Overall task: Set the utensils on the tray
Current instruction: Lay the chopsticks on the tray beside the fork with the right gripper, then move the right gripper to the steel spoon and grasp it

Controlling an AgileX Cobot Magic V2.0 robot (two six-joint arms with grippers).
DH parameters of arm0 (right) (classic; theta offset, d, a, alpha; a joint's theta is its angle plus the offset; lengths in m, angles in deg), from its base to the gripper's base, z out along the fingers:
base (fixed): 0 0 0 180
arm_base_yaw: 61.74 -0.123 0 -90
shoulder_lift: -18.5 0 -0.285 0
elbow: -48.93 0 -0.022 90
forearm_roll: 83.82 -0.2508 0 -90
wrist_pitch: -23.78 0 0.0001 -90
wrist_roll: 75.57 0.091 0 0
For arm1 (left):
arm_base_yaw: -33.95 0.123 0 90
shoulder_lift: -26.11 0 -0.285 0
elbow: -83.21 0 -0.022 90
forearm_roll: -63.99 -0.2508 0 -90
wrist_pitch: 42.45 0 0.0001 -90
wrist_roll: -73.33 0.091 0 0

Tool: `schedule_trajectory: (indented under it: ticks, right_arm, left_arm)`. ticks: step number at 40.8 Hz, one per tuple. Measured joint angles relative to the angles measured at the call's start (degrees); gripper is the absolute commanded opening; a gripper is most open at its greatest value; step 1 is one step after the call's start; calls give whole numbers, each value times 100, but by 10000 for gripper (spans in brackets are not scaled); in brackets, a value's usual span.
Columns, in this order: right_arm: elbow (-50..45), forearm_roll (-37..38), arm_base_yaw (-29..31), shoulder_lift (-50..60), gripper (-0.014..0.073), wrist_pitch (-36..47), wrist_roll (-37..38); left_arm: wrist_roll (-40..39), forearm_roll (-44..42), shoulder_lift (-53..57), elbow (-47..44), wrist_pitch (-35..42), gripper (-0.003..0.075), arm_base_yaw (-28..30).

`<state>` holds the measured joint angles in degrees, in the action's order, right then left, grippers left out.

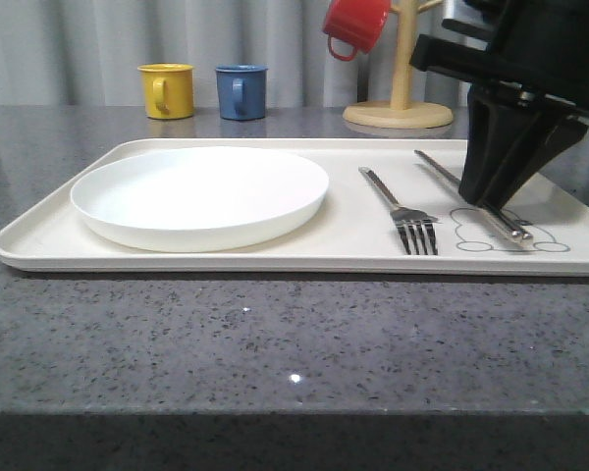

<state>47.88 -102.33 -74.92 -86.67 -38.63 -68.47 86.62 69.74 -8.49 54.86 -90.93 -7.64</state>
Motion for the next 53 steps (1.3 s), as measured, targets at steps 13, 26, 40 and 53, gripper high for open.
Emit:
schedule_trajectory:
  ticks: [13, 26, 40, 53]
  right_arm:
    - [22, -13, 0, -56, 295, -102, 69]
    - [22, 515, 0, 807, 295, -236, -185]
    - [44, 1664, 874, 1858, 295, -819, -282]
    - [34, 1688, 2097, 1252, 295, -852, -1084]
  left_arm:
    - [0, 0, 0, 0, 0, 421, 0]
    - [0, 0, 0, 0, 0, 421, 0]
    - [0, 0, 0, 0, 0, 421, 0]
    - [0, 0, 0, 0, 0, 421, 0]
